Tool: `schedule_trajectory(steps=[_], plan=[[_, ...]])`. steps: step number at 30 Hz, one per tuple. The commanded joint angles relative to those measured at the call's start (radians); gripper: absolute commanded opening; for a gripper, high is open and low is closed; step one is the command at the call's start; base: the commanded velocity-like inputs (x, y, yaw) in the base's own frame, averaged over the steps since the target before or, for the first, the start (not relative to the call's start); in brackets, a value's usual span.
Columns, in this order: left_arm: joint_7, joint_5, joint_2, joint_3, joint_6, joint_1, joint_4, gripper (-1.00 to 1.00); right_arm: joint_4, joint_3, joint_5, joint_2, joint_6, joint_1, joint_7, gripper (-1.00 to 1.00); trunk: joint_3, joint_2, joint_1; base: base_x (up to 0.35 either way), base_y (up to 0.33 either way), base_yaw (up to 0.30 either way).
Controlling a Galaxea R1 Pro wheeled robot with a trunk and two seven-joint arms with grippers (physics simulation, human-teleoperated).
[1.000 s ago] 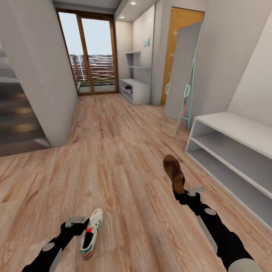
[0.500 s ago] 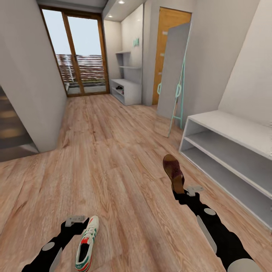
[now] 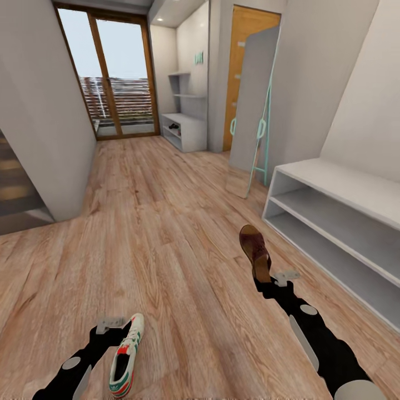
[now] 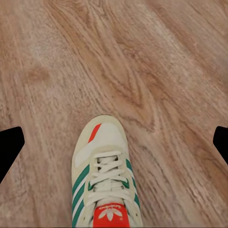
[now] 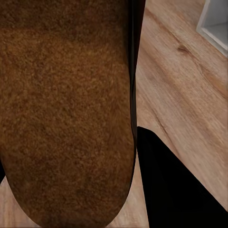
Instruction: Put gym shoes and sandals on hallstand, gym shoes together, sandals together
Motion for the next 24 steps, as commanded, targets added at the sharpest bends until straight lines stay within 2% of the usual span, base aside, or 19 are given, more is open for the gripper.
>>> schedule_trajectory(steps=[1,5,8,10,11,15,24], plan=[[-0.006,-0.011,-0.001,0.008,-0.005,-0.001,0.0,1.0,-0.009,0.002,-0.014,-0.001,0.006,0.0,-0.001,-1.0,-0.005,-0.001,0.0,0.0,0.0,0.0],[-0.007,-0.011,-0.001,0.007,-0.005,-0.001,0.0,1.0,-0.104,0.003,-0.014,0.0,0.022,0.0,-0.001,-1.0,-0.02,-0.002,0.002,0.0,0.0,0.0],[-0.007,-0.011,-0.001,0.006,-0.006,-0.001,0.0,1.0,-0.284,0.002,-0.015,0.004,0.198,0.0,-0.001,-1.0,-0.032,-0.002,0.003,0.0,0.0,0.0],[-0.007,-0.011,-0.001,0.006,-0.006,-0.001,0.0,1.0,-0.332,0.002,-0.016,0.004,0.243,0.0,-0.001,-1.0,-0.04,-0.003,0.004,0.0,0.0,0.0],[-0.007,-0.011,0.0,0.006,-0.006,-0.001,0.001,1.0,-0.389,0.004,-0.017,0.006,0.294,0.0,-0.001,-1.0,-0.044,-0.003,0.005,0.0,0.0,0.0],[-0.007,-0.011,0.003,0.006,-0.005,-0.001,0.001,1.0,-0.446,0.007,-0.019,0.008,0.344,0.0,-0.001,-1.0,-0.059,-0.004,0.007,0.0,0.0,0.0],[-0.004,-0.011,0.0,0.005,-0.005,-0.001,0.002,1.0,-0.439,0.004,-0.02,0.008,0.351,0.0,-0.001,-1.0,-0.094,-0.006,0.011,0.0,0.0,0.0]])
